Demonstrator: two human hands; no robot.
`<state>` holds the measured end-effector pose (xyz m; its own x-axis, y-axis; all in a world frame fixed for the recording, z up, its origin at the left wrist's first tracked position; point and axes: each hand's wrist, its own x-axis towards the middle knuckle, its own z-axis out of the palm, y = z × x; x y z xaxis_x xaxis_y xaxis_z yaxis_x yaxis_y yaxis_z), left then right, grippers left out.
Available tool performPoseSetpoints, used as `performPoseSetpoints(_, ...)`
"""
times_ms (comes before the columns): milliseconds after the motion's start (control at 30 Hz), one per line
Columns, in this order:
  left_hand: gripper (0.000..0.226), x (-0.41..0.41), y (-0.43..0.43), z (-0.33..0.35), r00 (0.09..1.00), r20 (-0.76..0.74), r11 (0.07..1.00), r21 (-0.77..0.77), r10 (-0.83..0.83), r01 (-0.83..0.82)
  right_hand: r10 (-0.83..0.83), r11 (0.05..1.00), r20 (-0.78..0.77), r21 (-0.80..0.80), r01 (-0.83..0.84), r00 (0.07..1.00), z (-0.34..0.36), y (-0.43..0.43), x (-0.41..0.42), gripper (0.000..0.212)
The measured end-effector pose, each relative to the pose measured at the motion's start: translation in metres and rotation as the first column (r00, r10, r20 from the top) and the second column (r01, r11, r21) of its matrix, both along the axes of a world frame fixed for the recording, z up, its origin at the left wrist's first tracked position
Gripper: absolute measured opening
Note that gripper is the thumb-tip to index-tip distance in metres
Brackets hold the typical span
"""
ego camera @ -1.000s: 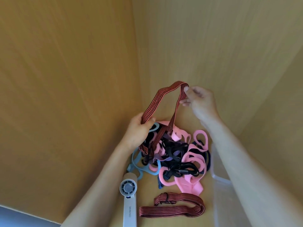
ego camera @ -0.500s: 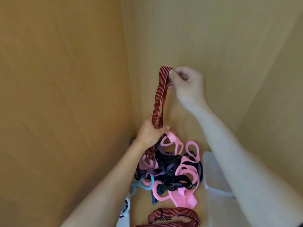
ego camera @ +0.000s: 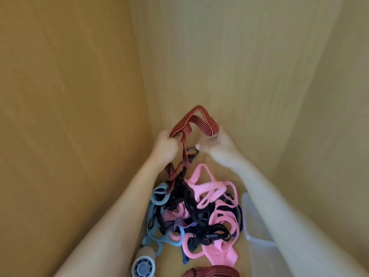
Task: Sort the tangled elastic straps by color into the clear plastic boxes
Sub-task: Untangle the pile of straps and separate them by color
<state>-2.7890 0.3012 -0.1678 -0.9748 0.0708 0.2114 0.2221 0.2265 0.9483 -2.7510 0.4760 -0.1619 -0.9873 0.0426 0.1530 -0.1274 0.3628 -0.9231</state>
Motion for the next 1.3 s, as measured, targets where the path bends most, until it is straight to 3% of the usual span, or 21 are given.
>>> performPoseSetpoints(100,0.033,0.004,0.001,0.020,1.000,0.014,0.991,0.131,-0.014,0.012,0.047,0.993,0.194,0.095,-0.066,0.980,-0.036,-0.005,0.001,0.040)
performPoseSetpoints(200,0.031,0.012,0.002,0.030,0.997,0.020,0.982,0.175,-0.079,0.074,0.107,0.982,0.275,0.122,-0.146,0.955,-0.058,-0.015,0.007,0.072)
performPoseSetpoints(333,0.031,0.016,0.001,0.031,0.978,0.093,0.924,0.356,-0.187,0.143,0.185,0.982,0.202,-0.007,-0.188,0.962,-0.065,-0.024,0.014,0.040)
performPoseSetpoints(434,0.031,0.016,-0.001,0.027,0.955,0.116,0.904,0.371,-0.274,0.214,0.203,0.979,0.151,-0.016,-0.203,0.967,-0.063,-0.026,0.015,0.007)
performPoseSetpoints(500,0.028,0.016,-0.003,0.022,0.949,0.128,0.909,0.347,-0.288,0.229,0.216,0.973,0.143,-0.117,-0.200,0.966,-0.058,-0.026,0.017,0.019)
performPoseSetpoints(667,0.026,0.019,-0.003,0.000,0.935,0.220,0.928,0.313,-0.277,0.202,0.255,0.839,0.114,-0.521,-0.161,0.960,-0.032,-0.023,0.024,0.035)
performPoseSetpoints(767,0.036,0.031,0.000,-0.018,0.899,0.243,0.915,0.269,-0.366,0.300,0.235,0.751,0.145,-0.655,-0.085,0.961,-0.012,-0.020,0.024,0.033)
performPoseSetpoints(834,0.033,0.043,0.007,-0.031,0.862,0.253,0.885,0.282,-0.440,0.369,0.242,0.644,0.190,-0.765,-0.011,0.951,-0.003,-0.020,0.025,0.033)
performPoseSetpoints(900,0.035,0.056,0.015,-0.042,0.813,0.299,0.854,0.329,-0.499,0.403,0.219,0.567,0.250,-0.819,0.086,0.943,0.000,-0.020,0.025,0.035)
performPoseSetpoints(1034,0.049,0.072,0.025,-0.062,0.709,0.364,0.781,0.449,-0.604,0.434,0.152,0.521,0.350,-0.823,0.226,0.924,-0.008,-0.024,0.026,0.036)
performPoseSetpoints(1134,0.021,0.082,0.029,-0.066,0.698,0.395,0.799,0.375,-0.597,0.470,0.129,0.619,0.404,-0.747,0.245,0.906,-0.020,-0.022,0.030,0.036)
performPoseSetpoints(1234,0.032,0.089,0.029,-0.070,0.678,0.413,0.794,0.301,-0.608,0.528,0.112,0.758,0.383,-0.629,0.170,0.917,-0.033,-0.014,0.037,0.029)
performPoseSetpoints(1301,0.026,0.093,0.025,-0.071,0.652,0.413,0.772,0.332,-0.636,0.542,0.035,0.897,0.324,-0.426,0.113,0.946,-0.043,-0.003,0.042,0.023)
